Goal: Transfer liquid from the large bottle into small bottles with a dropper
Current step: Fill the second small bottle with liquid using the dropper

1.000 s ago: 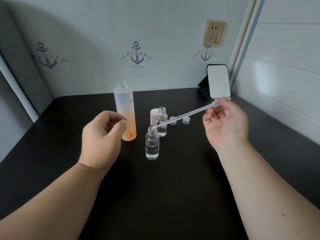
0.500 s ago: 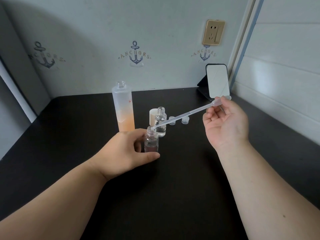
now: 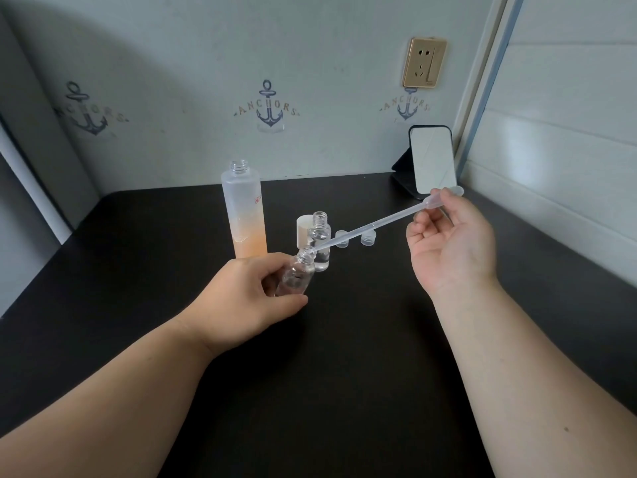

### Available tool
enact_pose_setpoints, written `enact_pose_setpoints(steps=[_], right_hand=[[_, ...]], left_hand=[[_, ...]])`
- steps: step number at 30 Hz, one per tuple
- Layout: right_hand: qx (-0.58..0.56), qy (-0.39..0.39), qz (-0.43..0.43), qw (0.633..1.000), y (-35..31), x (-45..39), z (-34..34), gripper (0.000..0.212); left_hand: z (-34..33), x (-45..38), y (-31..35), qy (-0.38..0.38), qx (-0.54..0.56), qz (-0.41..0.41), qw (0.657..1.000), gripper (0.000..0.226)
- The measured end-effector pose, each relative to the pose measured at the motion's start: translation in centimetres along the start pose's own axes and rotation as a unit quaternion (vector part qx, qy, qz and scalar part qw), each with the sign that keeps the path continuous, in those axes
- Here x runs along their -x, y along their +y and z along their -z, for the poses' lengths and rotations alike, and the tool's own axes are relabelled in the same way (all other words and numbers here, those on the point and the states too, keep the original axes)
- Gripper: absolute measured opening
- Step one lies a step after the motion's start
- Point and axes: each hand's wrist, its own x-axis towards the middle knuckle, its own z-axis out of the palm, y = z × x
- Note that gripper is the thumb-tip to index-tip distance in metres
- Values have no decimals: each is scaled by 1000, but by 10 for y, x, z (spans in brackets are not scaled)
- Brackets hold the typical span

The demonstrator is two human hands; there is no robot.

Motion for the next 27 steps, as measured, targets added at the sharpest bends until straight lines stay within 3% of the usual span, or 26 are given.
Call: enact_pose_setpoints(steps=[9,27], right_hand=[[1,-10,-3,1000,1,1,-1,18],[4,0,-8,1000,1,0,0,8]], left_hand=[[0,-1,-1,8,4,11,1000,30],[0,-2,-2,7,0,15,1000,32]])
